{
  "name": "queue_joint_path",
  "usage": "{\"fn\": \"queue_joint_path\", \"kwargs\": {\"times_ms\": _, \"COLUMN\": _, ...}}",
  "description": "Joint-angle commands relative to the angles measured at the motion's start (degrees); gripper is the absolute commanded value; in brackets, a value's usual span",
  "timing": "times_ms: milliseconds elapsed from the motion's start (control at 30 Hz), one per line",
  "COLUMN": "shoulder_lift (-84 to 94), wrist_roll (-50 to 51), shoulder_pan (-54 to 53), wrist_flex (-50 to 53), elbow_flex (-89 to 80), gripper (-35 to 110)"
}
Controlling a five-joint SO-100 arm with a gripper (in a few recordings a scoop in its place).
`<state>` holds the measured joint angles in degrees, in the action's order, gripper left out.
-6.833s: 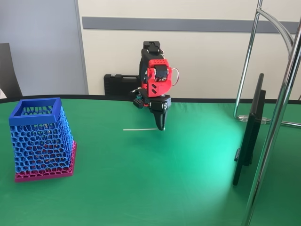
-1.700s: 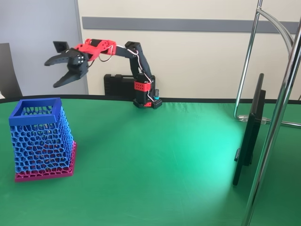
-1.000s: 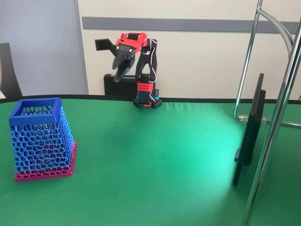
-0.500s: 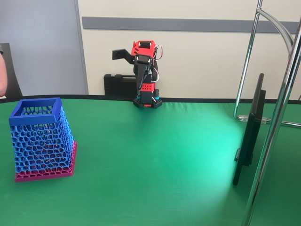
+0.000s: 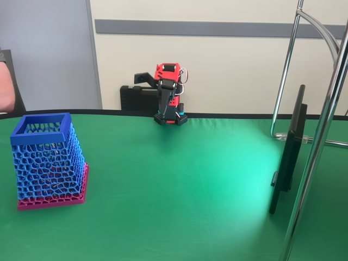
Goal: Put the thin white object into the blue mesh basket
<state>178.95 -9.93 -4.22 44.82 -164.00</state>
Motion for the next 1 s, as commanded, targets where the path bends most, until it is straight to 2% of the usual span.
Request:
{"fn": "queue_joint_path", "kwargs": {"times_ms": 0, "shoulder_lift": 5.6, "wrist_roll": -0.6, "shoulder_pan": -0.1, "wrist_flex": 1.2, "elbow_flex": -3.4, "gripper": 1}}
{"fn": "queue_joint_path", "kwargs": {"times_ms": 133, "shoulder_lift": 11.4, "wrist_roll": 0.0, "shoulder_pan": -0.1, "wrist_flex": 3.5, "elbow_flex": -7.8, "gripper": 1}}
{"fn": "queue_joint_path", "kwargs": {"times_ms": 400, "shoulder_lift": 11.6, "wrist_roll": 1.7, "shoulder_pan": -0.2, "wrist_flex": 3.3, "elbow_flex": -12.7, "gripper": 1}}
{"fn": "queue_joint_path", "kwargs": {"times_ms": 967, "shoulder_lift": 11.6, "wrist_roll": 1.9, "shoulder_pan": -0.2, "wrist_flex": 4.9, "elbow_flex": -12.7, "gripper": 2}}
